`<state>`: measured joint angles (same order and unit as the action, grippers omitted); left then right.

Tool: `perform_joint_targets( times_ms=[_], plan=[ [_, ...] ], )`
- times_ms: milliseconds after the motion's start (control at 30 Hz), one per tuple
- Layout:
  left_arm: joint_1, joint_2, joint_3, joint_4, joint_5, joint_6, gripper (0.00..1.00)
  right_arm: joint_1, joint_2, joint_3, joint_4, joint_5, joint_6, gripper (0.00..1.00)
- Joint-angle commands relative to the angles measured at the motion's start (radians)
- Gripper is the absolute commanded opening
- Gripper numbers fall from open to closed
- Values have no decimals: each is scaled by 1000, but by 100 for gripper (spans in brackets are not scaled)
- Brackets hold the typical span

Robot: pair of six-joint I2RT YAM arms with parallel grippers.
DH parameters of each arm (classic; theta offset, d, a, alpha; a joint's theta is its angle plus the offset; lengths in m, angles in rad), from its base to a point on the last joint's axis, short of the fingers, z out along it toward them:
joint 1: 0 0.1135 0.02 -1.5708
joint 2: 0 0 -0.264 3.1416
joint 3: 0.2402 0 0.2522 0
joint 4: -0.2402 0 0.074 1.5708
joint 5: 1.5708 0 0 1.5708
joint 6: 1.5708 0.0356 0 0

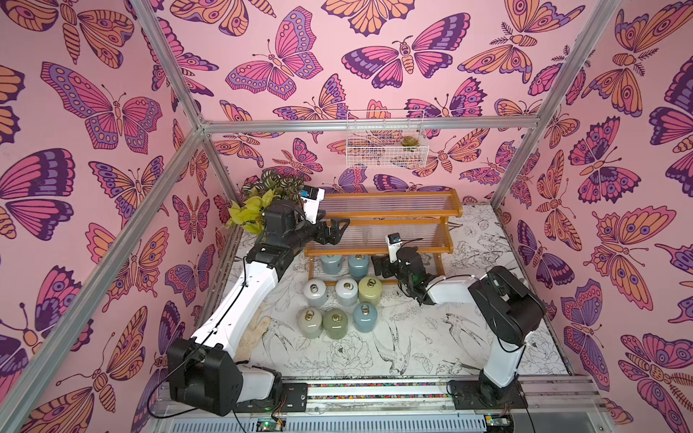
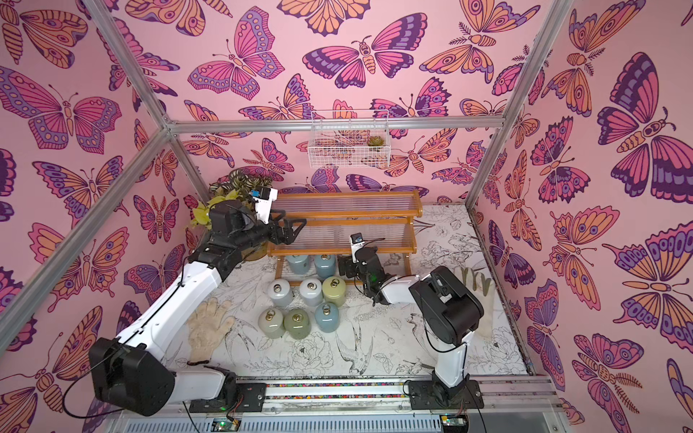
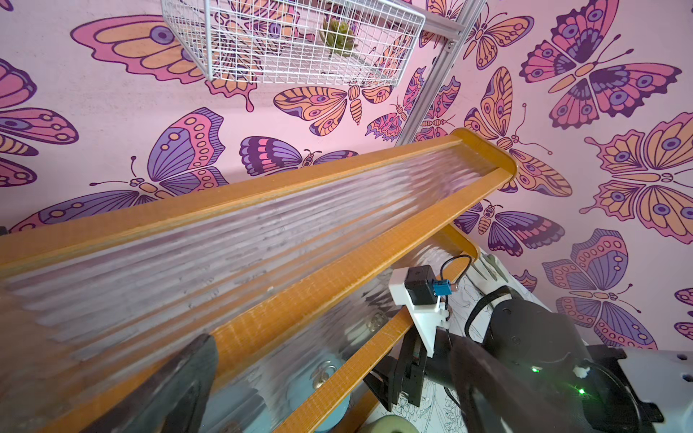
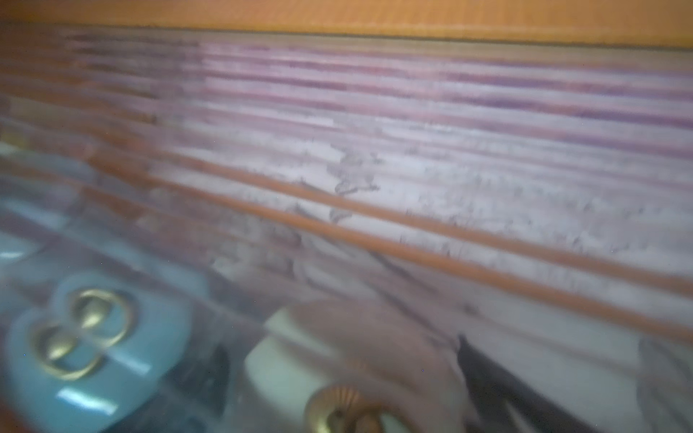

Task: Remove the tea canisters from the shelf
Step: Pick up the tea canister from the shelf.

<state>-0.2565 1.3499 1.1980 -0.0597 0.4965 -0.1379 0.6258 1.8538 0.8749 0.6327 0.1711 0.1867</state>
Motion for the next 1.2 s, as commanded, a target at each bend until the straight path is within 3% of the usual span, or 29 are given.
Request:
perform_joint_targets(
  times_ms=[0, 433, 833, 1167],
  plan=[
    [-7, -14, -31, -34, -6, 9, 100, -3, 16, 26, -83, -6, 21, 94],
    [-7, -6, -25, -35, -13, 18, 100, -4, 19, 27, -59, -19, 11, 73],
    [-6, -18, -35, -35, -17, 21, 100, -4, -97, 26, -65, -22, -47, 70],
    [-6, -22, -37, -37, -29, 24, 100, -4, -264, -79, -62, -38, -95, 70]
  ],
)
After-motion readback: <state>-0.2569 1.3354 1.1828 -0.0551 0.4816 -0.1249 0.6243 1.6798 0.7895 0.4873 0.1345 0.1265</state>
